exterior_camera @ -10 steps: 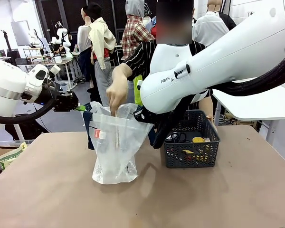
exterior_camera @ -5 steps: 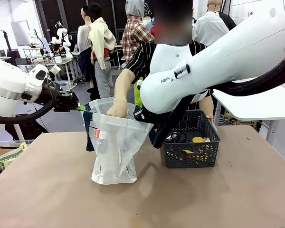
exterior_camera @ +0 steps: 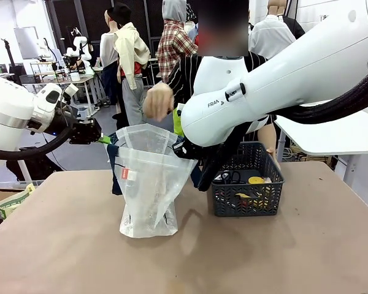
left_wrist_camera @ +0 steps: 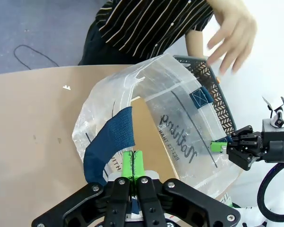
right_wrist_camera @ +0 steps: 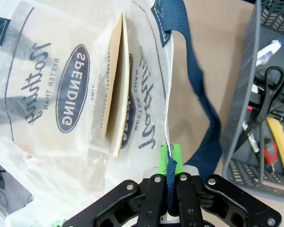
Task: Transfer purchased items from the store into the shopping bag.
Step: Move the Reusable shopping bag to the right side of the table.
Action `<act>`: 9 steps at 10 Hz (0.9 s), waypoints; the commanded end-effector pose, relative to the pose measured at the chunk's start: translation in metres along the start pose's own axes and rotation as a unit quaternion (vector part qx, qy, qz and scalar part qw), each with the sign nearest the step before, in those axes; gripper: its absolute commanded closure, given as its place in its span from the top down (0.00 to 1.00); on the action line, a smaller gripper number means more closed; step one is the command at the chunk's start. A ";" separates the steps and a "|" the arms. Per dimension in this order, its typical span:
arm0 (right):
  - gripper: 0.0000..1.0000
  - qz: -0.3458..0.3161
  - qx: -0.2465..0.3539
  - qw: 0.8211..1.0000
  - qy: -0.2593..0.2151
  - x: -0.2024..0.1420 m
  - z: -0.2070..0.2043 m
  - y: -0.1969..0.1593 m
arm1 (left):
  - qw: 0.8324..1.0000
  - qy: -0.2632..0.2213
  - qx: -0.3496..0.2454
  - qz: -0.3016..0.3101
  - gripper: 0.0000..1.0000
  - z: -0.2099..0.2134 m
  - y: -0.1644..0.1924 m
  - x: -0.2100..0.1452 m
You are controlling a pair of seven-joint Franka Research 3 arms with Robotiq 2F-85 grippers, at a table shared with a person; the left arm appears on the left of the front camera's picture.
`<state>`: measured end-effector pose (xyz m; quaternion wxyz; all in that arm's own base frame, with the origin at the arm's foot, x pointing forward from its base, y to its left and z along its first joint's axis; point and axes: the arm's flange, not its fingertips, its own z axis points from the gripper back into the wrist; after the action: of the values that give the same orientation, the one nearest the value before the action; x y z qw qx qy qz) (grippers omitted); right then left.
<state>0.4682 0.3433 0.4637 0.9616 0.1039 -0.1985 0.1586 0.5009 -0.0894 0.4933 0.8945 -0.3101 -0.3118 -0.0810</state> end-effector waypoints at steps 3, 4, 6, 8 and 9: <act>0.00 -0.002 0.007 1.000 0.001 0.000 0.001 -0.002 | 1.000 -0.003 0.000 -0.001 0.00 0.003 -0.001 0.001; 0.00 -0.002 0.007 1.000 0.001 0.000 0.001 -0.002 | 1.000 -0.003 0.000 -0.001 0.00 0.003 -0.001 0.001; 0.00 -0.002 0.007 1.000 0.001 0.000 0.001 -0.002 | 1.000 -0.003 0.000 -0.001 0.00 0.003 -0.001 0.001; 0.00 -0.002 0.007 1.000 0.001 0.000 0.001 -0.002 | 1.000 -0.003 0.000 -0.001 0.00 0.003 -0.001 0.001; 0.00 -0.002 0.007 1.000 0.001 0.000 0.001 -0.002 | 1.000 -0.003 0.000 -0.001 0.00 0.003 -0.001 0.001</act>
<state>0.4682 0.3433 0.4637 0.9616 0.1039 -0.1985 0.1586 0.5009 -0.0894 0.4933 0.8945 -0.3101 -0.3118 -0.0810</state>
